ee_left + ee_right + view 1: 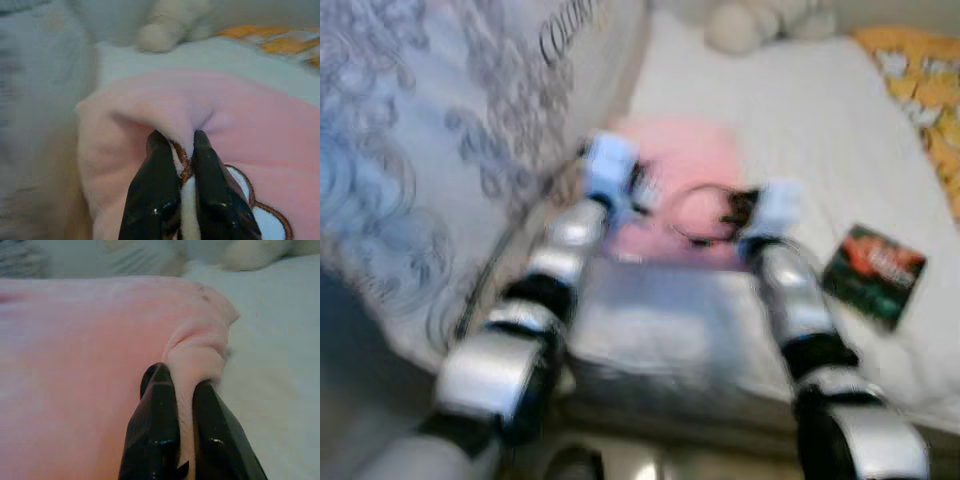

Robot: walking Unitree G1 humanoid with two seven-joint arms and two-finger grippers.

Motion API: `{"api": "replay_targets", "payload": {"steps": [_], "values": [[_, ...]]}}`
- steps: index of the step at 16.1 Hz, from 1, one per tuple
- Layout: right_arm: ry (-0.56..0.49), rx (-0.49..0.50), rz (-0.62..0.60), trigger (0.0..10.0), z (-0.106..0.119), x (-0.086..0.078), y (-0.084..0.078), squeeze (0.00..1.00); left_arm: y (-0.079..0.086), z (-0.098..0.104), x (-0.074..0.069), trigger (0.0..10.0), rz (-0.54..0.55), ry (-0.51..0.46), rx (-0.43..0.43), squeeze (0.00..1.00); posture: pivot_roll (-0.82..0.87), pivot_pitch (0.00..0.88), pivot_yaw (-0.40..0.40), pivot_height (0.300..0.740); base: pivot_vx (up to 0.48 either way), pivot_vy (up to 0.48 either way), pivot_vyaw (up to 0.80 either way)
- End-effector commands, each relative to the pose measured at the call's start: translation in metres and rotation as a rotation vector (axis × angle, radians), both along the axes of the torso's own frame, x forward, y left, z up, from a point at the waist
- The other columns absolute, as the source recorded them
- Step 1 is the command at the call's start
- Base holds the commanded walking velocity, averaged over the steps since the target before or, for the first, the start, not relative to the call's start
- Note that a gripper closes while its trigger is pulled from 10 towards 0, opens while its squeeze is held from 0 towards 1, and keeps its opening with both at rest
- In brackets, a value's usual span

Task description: Clean up the room

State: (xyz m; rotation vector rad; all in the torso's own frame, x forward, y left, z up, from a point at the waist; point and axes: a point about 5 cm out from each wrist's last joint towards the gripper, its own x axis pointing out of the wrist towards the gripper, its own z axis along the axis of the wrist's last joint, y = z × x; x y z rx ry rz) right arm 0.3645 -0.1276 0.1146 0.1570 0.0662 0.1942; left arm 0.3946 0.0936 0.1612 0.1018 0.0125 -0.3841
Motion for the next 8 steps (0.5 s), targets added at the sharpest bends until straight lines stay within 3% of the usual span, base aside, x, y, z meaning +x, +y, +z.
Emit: {"api": "replay_targets", "payload": {"steps": [1, 3, 4, 5, 6, 8], "values": [[-0.006, -0.040, -0.033, 10.0, 0.006, 0.005, -0.018, 0.00, -0.009, 0.011, 0.003, 10.0, 0.009, -0.038, -0.002, 0.00, 0.09, 0.000, -0.018, 0.740, 0.341, 0.337, 0.00], [0.027, -0.088, -0.005, 10.0, 0.006, 0.011, -0.018, 0.00, -0.007, 0.009, 0.004, 10.0, 0.061, -0.034, -0.020, 0.00, 0.09, 0.000, -0.043, 0.740, 0.368, 0.307, 0.00], [0.068, -0.129, 0.004, 10.0, 0.004, 0.014, -0.018, 0.00, -0.004, 0.006, 0.004, 10.0, 0.097, -0.026, -0.011, 0.00, 0.09, 0.008, -0.075, 0.740, 0.000, 0.000, 0.00], [0.124, -0.162, 0.010, 10.0, -0.002, 0.015, -0.016, 0.00, 0.001, 0.003, 0.005, 10.0, 0.133, -0.009, -0.005, 0.00, 0.09, 0.076, -0.099, 0.740, 0.000, 0.000, 0.00], [0.158, -0.213, 0.029, 10.0, -0.011, 0.013, -0.009, 0.00, 0.003, -0.005, 0.003, 10.0, 0.136, 0.010, 0.033, 0.00, 0.06, 0.131, -0.105, 0.740, 0.000, 0.000, 0.00], [0.219, -0.178, 0.054, 10.0, -0.028, 0.004, 0.014, 0.00, 0.009, -0.022, -0.003, 10.0, 0.126, 0.025, 0.160, 0.00, 0.02, 0.199, -0.115, 0.740, 0.000, 0.000, 0.00]]}}
